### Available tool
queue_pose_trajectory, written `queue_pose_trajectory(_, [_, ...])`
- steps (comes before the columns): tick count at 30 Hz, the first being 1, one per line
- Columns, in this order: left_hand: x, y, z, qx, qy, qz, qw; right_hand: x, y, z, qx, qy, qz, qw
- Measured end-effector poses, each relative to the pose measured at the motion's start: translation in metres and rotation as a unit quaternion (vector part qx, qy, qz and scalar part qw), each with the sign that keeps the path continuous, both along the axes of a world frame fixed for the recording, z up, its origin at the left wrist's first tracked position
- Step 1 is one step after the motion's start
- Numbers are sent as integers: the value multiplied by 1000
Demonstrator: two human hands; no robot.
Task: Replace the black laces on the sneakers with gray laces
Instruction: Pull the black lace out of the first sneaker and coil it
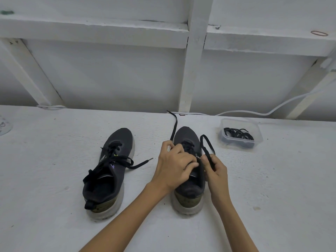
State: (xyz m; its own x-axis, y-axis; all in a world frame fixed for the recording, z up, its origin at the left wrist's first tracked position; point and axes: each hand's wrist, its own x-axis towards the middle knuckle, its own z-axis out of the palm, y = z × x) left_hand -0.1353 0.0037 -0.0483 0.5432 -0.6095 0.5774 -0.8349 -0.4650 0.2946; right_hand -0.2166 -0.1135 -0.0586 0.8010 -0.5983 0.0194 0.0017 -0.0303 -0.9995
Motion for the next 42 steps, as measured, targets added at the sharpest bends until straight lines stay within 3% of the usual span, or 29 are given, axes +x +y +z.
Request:
queue_pose_trajectory(6, [-2, -4, 1, -19, 38, 2, 999, -14, -8, -4, 85, -14, 50, 995])
queue_pose_trajectory(13, [0, 0, -2, -45, 95, -21, 994, 0, -3, -6, 107, 6, -13, 994])
queue_pose_trajectory(15, [-2, 5, -2, -88, 147, -29, 985, 1, -6, -6, 150, -4, -43, 988])
queue_pose_trajectory(17, [-3, 12, -3, -170, 250, -13, 953, 0, -11, -5, 160, 3, -90, 983])
queue_pose_trajectory(20, [-2, 26, -7, -267, 358, 42, 894, -8, -18, -14, 53, 81, -176, 980])
queue_pose_trajectory(24, [-3, 36, -11, -225, 382, 61, 894, -19, -20, -16, -127, 130, -175, 968])
queue_pose_trajectory(27, [-9, 36, -12, -239, 396, 68, 884, -19, -10, -10, -202, 148, -188, 950])
queue_pose_trajectory(29, [-13, 36, -14, -236, 426, 72, 871, -22, -3, -1, -223, 111, -196, 948])
queue_pose_trajectory(32, [-16, 35, -19, -220, 462, 85, 855, -26, -2, 9, -136, 24, -145, 980])
queue_pose_trajectory(36, [-12, 29, -24, -220, 464, 90, 854, -19, 5, 13, -1, 57, 27, 998])
queue_pose_trajectory(42, [-8, 20, -6, -195, 454, 53, 868, -5, 10, 9, 44, 91, 72, 992])
